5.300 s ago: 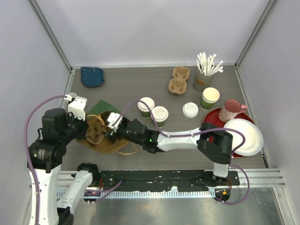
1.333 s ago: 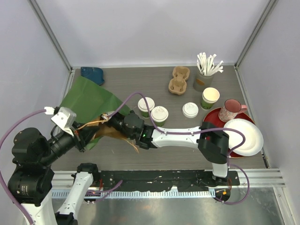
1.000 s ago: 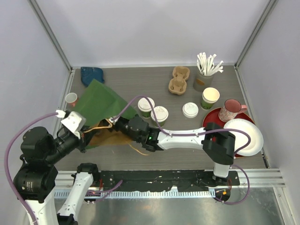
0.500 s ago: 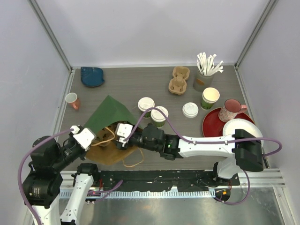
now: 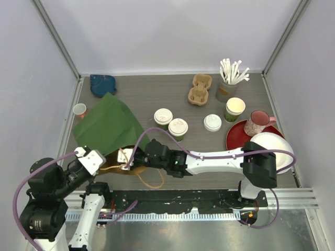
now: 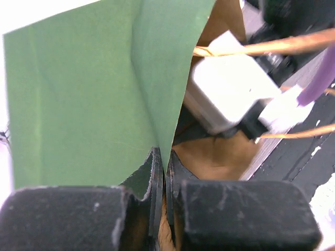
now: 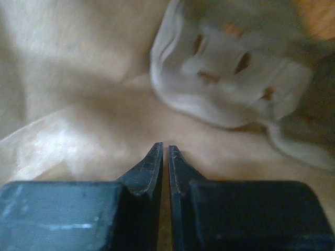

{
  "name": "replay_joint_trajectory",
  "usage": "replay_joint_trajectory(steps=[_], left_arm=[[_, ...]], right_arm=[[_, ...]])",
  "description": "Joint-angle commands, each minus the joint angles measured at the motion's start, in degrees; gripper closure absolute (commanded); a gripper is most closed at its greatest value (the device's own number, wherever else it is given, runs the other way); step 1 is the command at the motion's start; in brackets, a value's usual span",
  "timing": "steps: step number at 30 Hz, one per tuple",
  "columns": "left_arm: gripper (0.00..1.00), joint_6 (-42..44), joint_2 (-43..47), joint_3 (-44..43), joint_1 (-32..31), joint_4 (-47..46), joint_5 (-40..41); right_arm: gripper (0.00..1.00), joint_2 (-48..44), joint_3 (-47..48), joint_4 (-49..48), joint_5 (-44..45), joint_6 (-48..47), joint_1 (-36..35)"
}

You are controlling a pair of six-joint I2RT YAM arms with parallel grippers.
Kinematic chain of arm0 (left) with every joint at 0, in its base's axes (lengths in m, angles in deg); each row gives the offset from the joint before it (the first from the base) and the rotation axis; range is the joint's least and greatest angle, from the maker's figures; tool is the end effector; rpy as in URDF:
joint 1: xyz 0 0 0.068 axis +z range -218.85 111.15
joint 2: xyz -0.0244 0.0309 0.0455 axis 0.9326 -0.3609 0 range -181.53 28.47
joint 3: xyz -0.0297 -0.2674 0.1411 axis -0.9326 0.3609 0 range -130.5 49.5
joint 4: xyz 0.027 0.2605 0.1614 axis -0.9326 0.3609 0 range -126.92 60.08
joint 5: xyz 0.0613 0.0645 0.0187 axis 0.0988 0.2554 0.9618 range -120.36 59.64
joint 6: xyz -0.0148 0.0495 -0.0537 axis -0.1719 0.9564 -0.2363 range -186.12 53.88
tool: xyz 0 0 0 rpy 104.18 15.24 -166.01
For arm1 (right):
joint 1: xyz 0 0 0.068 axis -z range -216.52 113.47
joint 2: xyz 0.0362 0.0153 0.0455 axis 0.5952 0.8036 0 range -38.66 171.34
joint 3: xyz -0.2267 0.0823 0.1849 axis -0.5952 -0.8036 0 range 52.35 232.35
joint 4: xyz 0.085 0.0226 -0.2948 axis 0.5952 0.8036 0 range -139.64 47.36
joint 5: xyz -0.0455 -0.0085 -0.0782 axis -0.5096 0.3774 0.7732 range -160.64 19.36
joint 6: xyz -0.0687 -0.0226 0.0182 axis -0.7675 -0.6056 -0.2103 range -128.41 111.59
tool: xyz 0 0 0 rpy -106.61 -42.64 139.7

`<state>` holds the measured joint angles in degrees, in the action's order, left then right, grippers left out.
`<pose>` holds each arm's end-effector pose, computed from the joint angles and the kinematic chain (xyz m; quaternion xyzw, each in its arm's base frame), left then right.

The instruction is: Pack the takeout coffee

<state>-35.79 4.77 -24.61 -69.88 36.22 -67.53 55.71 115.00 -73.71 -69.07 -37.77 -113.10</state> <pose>0.0037 -0.0378 0.4493 0.3833 0.7121 -0.1240 0.5750 0.1084 0.4463 0.2870 -0.5954 0.4604 0.2542 0.6074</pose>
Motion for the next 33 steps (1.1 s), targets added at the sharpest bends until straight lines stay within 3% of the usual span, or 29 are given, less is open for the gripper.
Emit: replay_joint_trajectory(steps=[1,5,7,10,19,28,33], left_arm=[[1.0,-4.6,-0.9,-3.8,0.3,-4.5,-6.1],[1.0,-5.4,-1.3,-4.1,0.3,-5.2,-4.3],[1.0,-5.5,-1.6,-3.2,0.3,-6.3,0.8],[1.0,-5.5,-2.3,-2.4,0.3,-7.6,6.9],[1.0,-4.7,-2.8,-3.6,0.4,-6.2,-2.7],[1.0,-12.2,-3.8,-7.0,0.8,-5.6,-10.4],[1.0,-16.7,-4.9,-9.4,0.8,-5.6,-15.2]], right_arm=[[0.87,3.4,4.8,-1.4,-2.6,-10.2,-1.1],[0.87,5.7,5.6,-2.8,1.5,-15.1,-2.6],[0.86,3.7,2.8,-11.0,3.4,-14.8,-3.2],[0.85,-0.3,-0.9,-13.5,4.3,-12.2,-3.3],[0.85,1.7,0.2,-11.7,7.1,-21.9,-4.9],[0.88,14.7,17.6,-6.3,19.3,-28.3,-4.8],[0.89,20.1,21.5,-4.5,22.0,-29.3,-3.0]])
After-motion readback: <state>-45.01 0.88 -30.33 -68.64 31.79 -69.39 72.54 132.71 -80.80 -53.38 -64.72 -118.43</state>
